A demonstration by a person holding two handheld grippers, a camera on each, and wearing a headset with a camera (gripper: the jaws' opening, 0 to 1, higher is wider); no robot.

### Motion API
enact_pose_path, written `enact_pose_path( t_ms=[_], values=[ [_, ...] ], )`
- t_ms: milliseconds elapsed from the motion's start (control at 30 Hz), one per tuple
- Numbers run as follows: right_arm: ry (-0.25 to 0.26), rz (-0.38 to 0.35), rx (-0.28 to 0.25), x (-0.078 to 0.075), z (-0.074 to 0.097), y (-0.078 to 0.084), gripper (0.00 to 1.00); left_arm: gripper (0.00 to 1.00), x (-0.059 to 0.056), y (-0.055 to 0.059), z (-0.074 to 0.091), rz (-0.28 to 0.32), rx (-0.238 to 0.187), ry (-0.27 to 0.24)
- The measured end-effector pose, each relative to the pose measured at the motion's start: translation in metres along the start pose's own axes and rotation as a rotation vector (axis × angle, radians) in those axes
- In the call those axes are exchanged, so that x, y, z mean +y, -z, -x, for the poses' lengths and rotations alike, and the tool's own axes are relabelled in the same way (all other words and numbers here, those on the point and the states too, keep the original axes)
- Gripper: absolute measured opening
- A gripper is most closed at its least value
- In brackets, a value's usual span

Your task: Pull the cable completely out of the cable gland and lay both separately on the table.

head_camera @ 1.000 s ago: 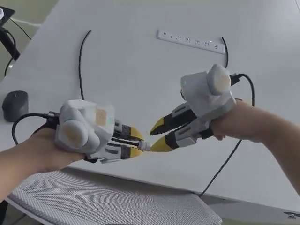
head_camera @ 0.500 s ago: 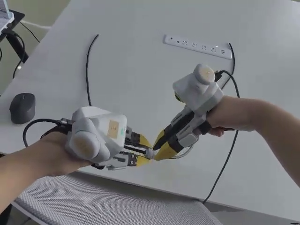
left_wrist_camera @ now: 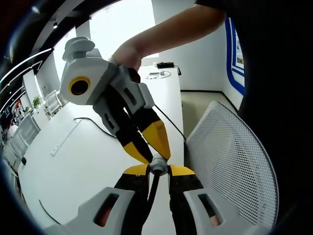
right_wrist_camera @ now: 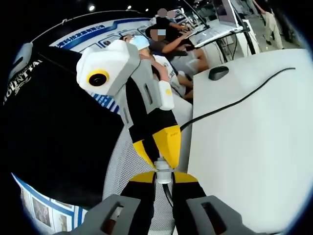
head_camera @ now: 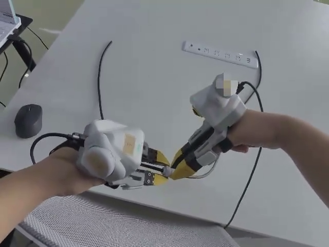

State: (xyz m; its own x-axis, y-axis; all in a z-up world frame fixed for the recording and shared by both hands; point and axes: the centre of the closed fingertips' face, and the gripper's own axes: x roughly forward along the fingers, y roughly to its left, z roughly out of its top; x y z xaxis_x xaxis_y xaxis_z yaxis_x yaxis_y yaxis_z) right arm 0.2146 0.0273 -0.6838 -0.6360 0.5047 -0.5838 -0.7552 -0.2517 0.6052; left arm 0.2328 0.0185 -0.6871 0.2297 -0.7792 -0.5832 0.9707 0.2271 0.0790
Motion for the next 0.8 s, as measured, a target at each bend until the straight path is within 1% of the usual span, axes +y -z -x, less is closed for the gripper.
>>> enact_pose_path(
  t_ms=[33, 67, 100, 133, 167, 200, 233, 333, 367, 400, 433, 467, 500, 533, 567, 600, 633, 667, 733, 800],
  values=[
    [0.016, 0.011, 0.002, -0.001, 0.000, 0.000, 0.07, 0.15, 0.000, 0.000, 0.000, 0.001, 0.001, -0.001],
    [0.046, 0.033, 0.009, -0.002, 0.000, -0.001, 0.07, 0.15, 0.000, 0.001, 0.000, 0.001, 0.003, -0.006],
    [0.063, 0.057, 0.019, -0.002, 0.000, 0.000, 0.07, 0.15, 0.000, 0.001, 0.000, 0.005, 0.002, -0.005],
    [0.085, 0.073, 0.025, -0.003, 0.000, 0.000, 0.07, 0.15, 0.000, 0.001, 0.000, 0.019, 0.006, -0.008],
    [0.122, 0.083, 0.033, -0.004, 0.000, 0.000, 0.06, 0.15, 0.000, 0.001, 0.000, 0.026, 0.008, -0.010],
    [0.166, 0.113, 0.038, -0.005, -0.001, -0.001, 0.06, 0.15, 0.001, 0.002, 0.000, 0.045, 0.009, -0.014],
    [0.196, 0.139, 0.043, -0.010, 0.000, 0.000, 0.06, 0.15, 0.001, 0.002, 0.000, 0.071, 0.005, -0.015],
    [0.310, 0.221, 0.052, -0.011, 0.001, -0.002, 0.06, 0.15, 0.003, 0.002, 0.002, 0.153, -0.018, -0.026],
    [0.357, 0.265, 0.054, -0.011, 0.000, -0.003, 0.06, 0.15, 0.003, 0.002, 0.003, 0.172, -0.026, -0.027],
    [0.393, 0.290, 0.059, -0.012, 0.000, -0.004, 0.07, 0.15, 0.004, 0.003, 0.005, 0.190, -0.034, -0.027],
    [0.463, 0.336, 0.056, -0.014, 0.000, -0.008, 0.07, 0.15, 0.004, 0.004, 0.006, 0.193, -0.034, -0.031],
    [0.499, 0.366, 0.057, -0.014, 0.000, -0.009, 0.07, 0.15, 0.007, 0.005, 0.008, 0.205, -0.041, -0.046],
    [0.520, 0.392, 0.062, -0.012, -0.001, -0.010, 0.07, 0.15, 0.006, 0.004, 0.011, 0.247, -0.057, -0.037],
    [0.570, 0.412, 0.065, -0.013, -0.001, -0.012, 0.07, 0.15, 0.007, 0.004, 0.012, 0.254, -0.063, -0.037],
    [0.610, 0.430, 0.067, -0.014, 0.000, -0.013, 0.07, 0.15, 0.008, 0.005, 0.014, 0.248, -0.064, -0.047],
    [0.633, 0.451, 0.071, -0.014, -0.002, -0.014, 0.07, 0.15, 0.008, 0.004, 0.015, 0.258, -0.070, -0.047],
    [0.649, 0.463, 0.072, -0.014, -0.003, -0.014, 0.07, 0.15, 0.008, 0.005, 0.016, 0.282, -0.073, -0.040],
    [0.673, 0.452, 0.062, -0.015, -0.004, -0.015, 0.07, 0.15, 0.008, 0.005, 0.017, 0.280, -0.073, -0.042],
    [0.660, 0.437, 0.054, -0.014, -0.008, -0.013, 0.07, 0.15, 0.005, 0.006, 0.016, 0.273, -0.067, -0.027],
    [0.670, 0.428, 0.051, -0.016, -0.008, -0.013, 0.07, 0.15, 0.004, 0.007, 0.016, 0.257, -0.063, -0.028]
  ],
)
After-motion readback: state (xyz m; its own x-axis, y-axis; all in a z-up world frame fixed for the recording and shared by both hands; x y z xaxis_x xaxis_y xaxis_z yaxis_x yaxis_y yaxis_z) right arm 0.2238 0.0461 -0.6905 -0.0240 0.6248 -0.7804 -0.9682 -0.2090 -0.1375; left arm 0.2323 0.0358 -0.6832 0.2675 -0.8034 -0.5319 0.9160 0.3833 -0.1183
